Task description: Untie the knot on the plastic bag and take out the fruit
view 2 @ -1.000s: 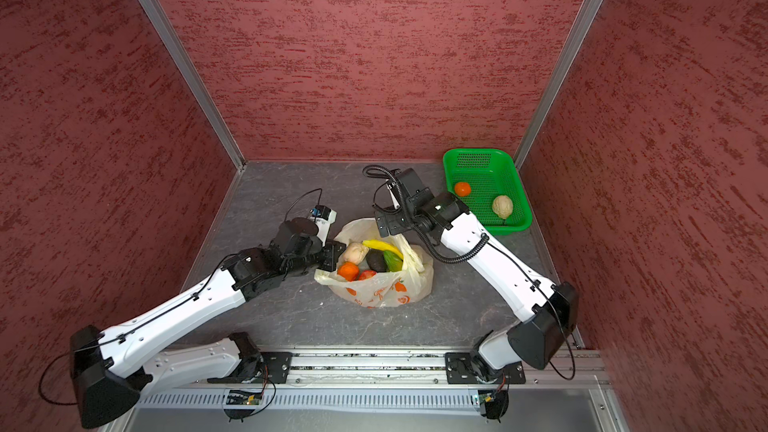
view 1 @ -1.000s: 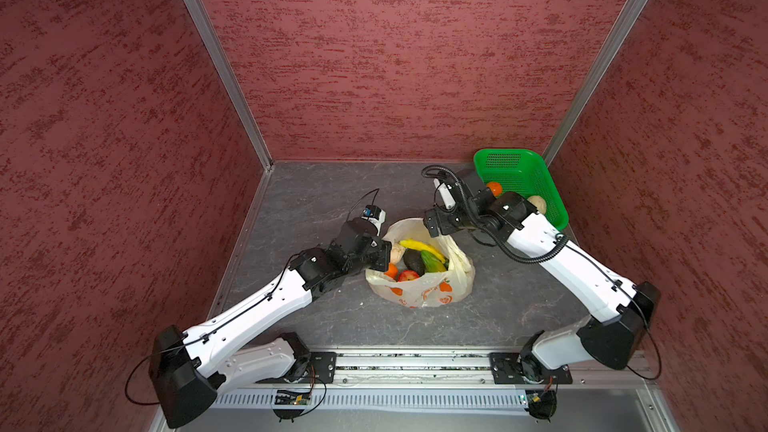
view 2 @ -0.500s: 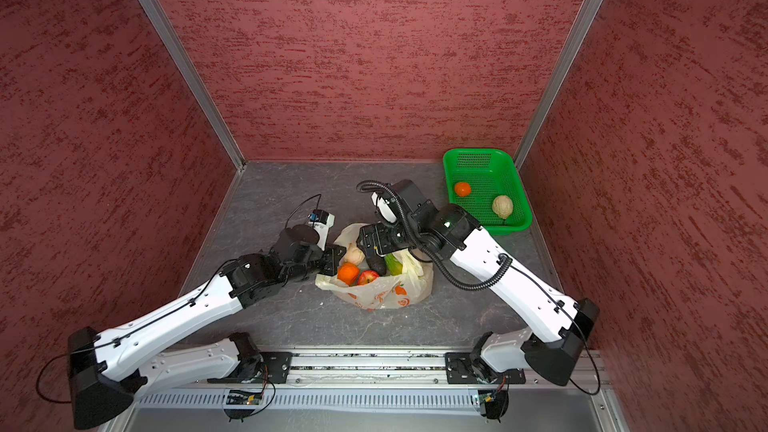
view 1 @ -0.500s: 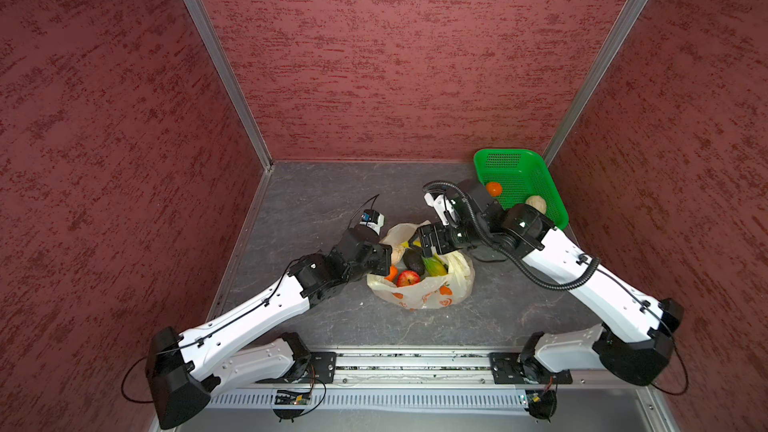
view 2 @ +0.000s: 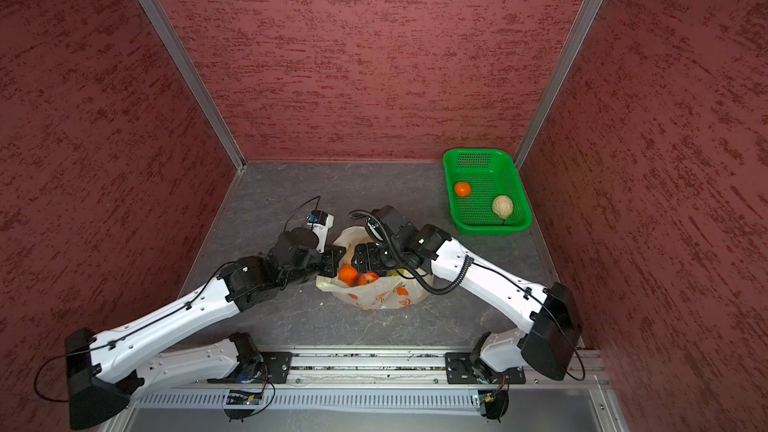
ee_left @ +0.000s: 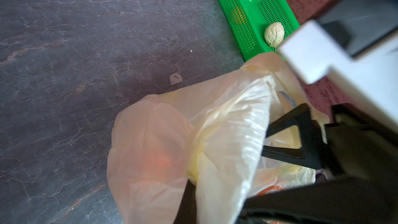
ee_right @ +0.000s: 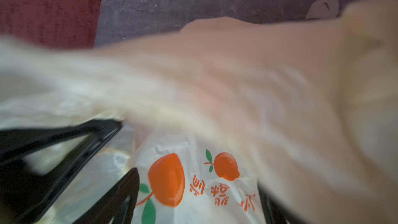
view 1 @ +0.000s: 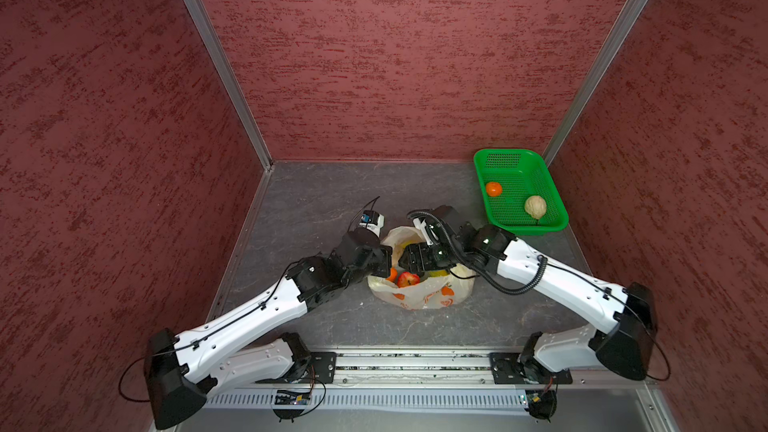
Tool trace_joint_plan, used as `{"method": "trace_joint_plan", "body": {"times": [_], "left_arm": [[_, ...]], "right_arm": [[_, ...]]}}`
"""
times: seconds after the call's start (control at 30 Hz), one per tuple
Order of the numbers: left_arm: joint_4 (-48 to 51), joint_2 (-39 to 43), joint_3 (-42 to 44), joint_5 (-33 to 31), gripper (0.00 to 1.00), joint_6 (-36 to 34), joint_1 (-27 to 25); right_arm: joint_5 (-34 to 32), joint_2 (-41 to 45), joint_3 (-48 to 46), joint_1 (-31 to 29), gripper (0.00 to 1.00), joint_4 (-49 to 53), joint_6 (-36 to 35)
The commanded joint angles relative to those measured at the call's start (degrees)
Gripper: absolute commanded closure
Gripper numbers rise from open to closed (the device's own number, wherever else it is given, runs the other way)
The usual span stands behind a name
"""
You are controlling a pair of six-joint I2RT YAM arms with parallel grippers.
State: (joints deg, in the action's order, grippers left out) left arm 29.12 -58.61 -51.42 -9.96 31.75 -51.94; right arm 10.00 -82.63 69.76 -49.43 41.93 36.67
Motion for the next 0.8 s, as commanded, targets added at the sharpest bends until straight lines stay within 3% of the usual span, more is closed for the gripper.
{"method": "trace_joint_plan", "body": {"times": [0.0, 0.13, 0.33, 0.47, 0.6, 0.77], "left_arm": [[-0.5, 1.7, 0.1, -3.6, 1.00, 0.9, -1.9], [0.8, 2.9, 1.8, -8.4, 1.00, 1.7, -5.4], [0.8, 2.9, 5.9, -13.7, 1.00, 5.4, -10.4], [0.4, 0.9, 6.6, -17.4, 1.00, 7.7, -13.0], [-1.1, -0.5, 5.4, -19.1, 1.00, 7.9, -13.3], [-0.8, -2.1, 2.3, -19.9, 1.00, 7.6, -12.5]], "right_arm": [[-11.2, -3.6, -0.5, -0.3, 0.08, -3.9, 2.9], [-26.4, -7.8, 2.8, 2.3, 0.02, -3.1, 1.9], [-36.8, -8.5, 6.4, 11.7, 0.02, -3.3, -4.6], [-32.0, -8.2, 7.4, 16.0, 0.02, -3.2, -10.7], [-20.5, -7.3, 7.3, 14.5, 0.02, 0.9, -14.8], [-13.4, -2.2, 4.0, 10.5, 0.01, 4.9, -14.5]]}}
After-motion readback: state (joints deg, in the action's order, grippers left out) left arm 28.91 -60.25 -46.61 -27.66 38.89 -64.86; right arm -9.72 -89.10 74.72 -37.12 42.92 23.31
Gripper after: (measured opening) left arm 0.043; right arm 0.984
